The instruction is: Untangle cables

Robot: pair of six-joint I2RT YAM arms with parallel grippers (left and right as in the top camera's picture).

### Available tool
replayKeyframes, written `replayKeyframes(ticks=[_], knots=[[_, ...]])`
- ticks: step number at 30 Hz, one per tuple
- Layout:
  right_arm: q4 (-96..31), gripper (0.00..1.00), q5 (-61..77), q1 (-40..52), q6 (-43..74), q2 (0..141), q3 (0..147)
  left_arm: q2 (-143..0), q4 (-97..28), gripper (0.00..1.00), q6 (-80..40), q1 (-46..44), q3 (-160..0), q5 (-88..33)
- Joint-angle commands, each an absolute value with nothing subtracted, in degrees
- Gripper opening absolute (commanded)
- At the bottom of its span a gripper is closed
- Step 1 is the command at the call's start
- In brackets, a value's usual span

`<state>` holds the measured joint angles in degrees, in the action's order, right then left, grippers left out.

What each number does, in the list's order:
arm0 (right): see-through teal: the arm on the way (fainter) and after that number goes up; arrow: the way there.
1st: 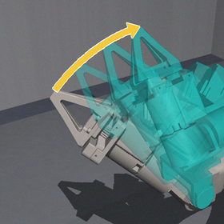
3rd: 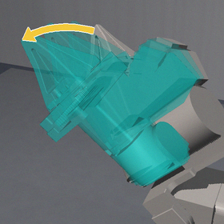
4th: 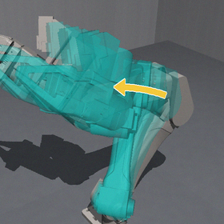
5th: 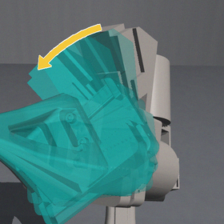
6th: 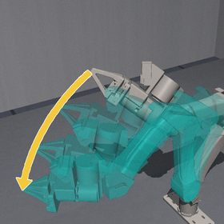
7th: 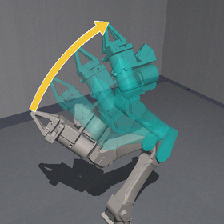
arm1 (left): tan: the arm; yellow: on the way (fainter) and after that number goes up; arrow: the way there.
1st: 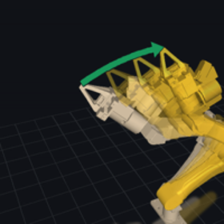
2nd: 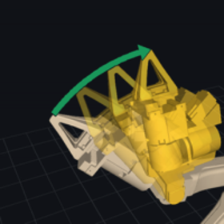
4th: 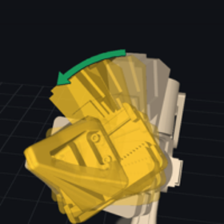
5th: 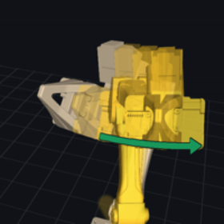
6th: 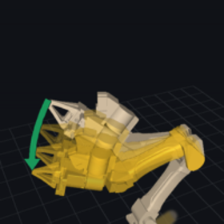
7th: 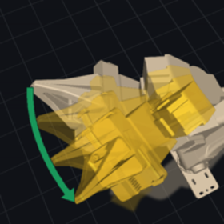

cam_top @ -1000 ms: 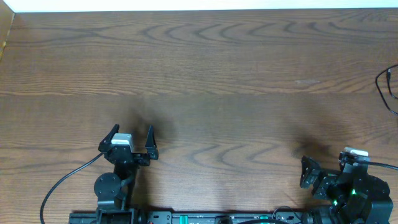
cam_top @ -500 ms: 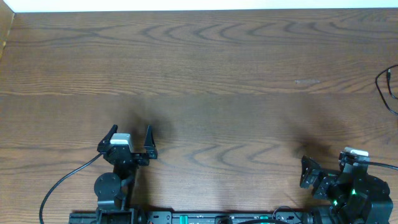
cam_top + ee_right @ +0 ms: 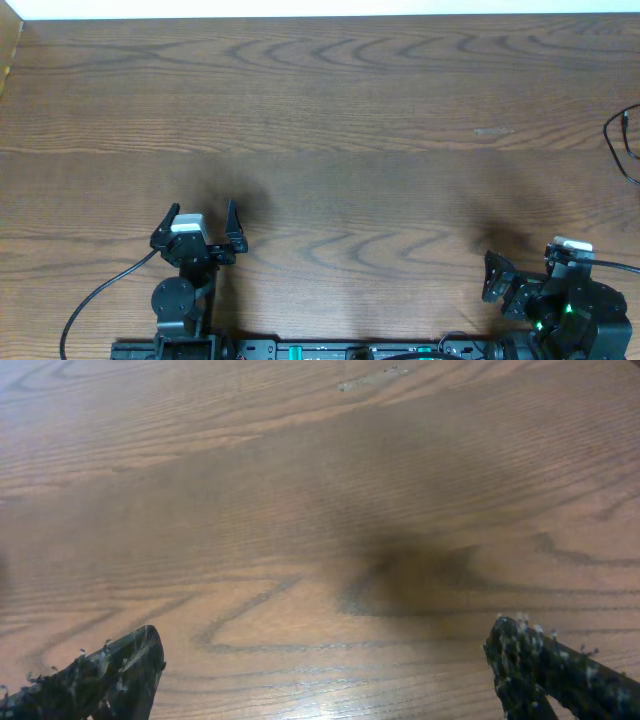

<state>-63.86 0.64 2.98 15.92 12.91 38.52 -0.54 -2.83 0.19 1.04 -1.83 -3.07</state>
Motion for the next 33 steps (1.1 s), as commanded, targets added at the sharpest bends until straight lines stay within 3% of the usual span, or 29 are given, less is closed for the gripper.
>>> replayKeyframes(ticks=[1, 33], knots=[[-63.90, 0.99, 0.56, 3.09, 16.27, 12.64, 38.35, -0.08, -3.97, 0.98, 0.05, 1.26, -0.23, -2.61], [-63.90, 0.99, 0.56, 3.09, 16.27, 12.64, 38.33, -0.23, -3.75, 0.98, -4.40, 1.28, -0.23, -4.43]])
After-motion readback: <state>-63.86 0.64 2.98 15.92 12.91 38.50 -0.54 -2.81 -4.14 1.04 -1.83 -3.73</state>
